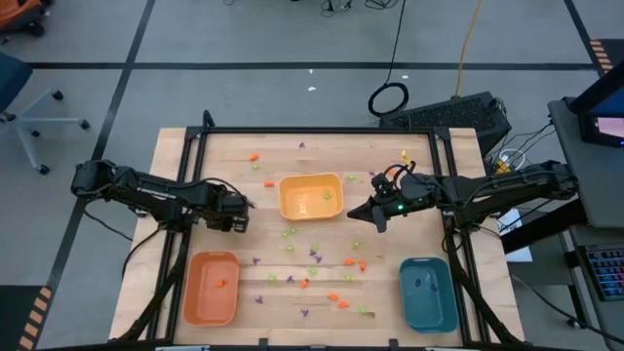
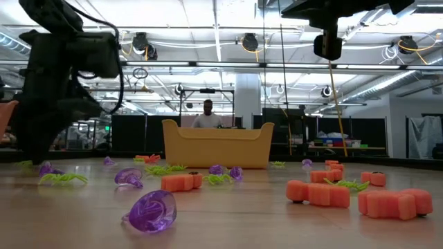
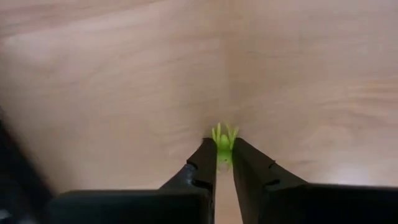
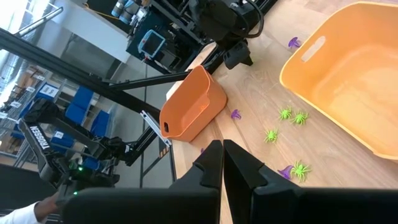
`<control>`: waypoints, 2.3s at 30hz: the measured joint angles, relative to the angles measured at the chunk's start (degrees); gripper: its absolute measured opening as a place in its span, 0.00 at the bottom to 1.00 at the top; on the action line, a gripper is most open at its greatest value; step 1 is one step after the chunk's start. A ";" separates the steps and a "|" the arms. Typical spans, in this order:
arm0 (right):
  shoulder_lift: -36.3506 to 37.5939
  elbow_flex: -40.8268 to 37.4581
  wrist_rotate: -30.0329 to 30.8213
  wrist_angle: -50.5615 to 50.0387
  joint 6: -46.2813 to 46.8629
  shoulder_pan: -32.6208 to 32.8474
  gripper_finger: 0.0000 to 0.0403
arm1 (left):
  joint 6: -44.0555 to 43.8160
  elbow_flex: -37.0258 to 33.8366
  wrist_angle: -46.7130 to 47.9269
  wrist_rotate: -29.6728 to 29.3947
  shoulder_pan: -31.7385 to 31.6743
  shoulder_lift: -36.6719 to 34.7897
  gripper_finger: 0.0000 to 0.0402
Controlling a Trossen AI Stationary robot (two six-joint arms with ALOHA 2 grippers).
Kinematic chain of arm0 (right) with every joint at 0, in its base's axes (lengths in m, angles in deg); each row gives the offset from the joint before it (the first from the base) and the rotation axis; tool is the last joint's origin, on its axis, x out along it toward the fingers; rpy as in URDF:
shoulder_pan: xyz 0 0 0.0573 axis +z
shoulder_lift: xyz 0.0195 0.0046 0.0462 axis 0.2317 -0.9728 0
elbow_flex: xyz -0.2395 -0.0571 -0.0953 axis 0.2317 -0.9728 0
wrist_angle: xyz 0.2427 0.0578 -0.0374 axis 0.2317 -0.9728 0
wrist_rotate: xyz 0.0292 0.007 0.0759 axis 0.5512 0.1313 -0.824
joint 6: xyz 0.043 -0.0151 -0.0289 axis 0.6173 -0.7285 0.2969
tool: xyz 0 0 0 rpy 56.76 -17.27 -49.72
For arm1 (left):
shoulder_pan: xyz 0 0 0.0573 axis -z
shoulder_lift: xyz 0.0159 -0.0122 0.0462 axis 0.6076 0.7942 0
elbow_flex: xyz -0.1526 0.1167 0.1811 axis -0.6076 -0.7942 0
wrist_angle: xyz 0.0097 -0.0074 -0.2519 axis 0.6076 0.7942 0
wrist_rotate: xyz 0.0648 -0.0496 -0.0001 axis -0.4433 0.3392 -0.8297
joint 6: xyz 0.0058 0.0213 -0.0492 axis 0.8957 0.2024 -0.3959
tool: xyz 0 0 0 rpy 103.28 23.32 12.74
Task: Sort Halloween decoration
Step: Put the green spider toy into the yellow bin
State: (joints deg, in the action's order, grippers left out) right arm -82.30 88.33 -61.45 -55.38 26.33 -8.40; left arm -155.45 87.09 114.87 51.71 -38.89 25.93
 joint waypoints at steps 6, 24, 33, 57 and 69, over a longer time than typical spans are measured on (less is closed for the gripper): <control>0.00 0.00 0.00 -0.02 -0.16 0.00 0.00 | 0.37 2.14 -0.77 0.18 0.04 -1.65 0.08; 0.00 0.00 0.06 -0.48 -1.14 0.00 0.00 | 1.95 15.33 -5.89 -0.91 0.50 -10.03 0.08; 0.00 0.00 1.47 -0.48 -1.39 0.00 0.00 | 4.86 18.58 -23.46 -1.33 0.48 -12.81 0.08; -2.32 0.04 9.09 -26.92 13.83 4.36 0.00 | 21.46 18.54 -34.21 -1.31 2.37 -10.69 0.08; -14.21 0.04 4.06 -24.79 10.58 6.93 0.32 | 21.38 18.51 -33.37 -1.80 6.44 -4.51 0.08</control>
State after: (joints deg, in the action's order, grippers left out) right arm -96.51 88.38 -57.39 -80.17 36.91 -1.47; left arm -134.07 105.60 81.49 49.91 -32.45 21.43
